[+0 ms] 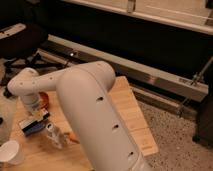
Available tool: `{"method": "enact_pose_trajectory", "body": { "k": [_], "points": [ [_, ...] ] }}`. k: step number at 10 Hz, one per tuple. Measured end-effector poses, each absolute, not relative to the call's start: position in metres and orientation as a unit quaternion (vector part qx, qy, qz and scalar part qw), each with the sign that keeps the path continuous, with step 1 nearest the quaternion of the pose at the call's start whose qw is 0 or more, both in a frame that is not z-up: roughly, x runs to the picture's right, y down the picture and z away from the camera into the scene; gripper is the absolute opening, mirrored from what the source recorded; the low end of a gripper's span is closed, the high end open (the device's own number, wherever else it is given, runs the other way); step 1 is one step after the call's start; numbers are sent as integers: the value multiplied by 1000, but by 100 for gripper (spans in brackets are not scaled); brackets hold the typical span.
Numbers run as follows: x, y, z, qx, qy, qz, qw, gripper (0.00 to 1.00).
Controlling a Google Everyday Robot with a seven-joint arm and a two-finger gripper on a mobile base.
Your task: Place the eraser on the white sponge
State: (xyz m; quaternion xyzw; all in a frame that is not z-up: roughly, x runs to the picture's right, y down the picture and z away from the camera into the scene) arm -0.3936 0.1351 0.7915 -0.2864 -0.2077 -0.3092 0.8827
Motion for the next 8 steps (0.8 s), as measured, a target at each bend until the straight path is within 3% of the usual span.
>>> {"method": "enact_pose_trajectory", "body": {
  "k": [6, 8],
  "points": [
    [-407, 143, 798, -271, -196, -281, 900, 2],
    [-406, 150, 799, -283, -193, -272, 899, 20]
  ]
}}
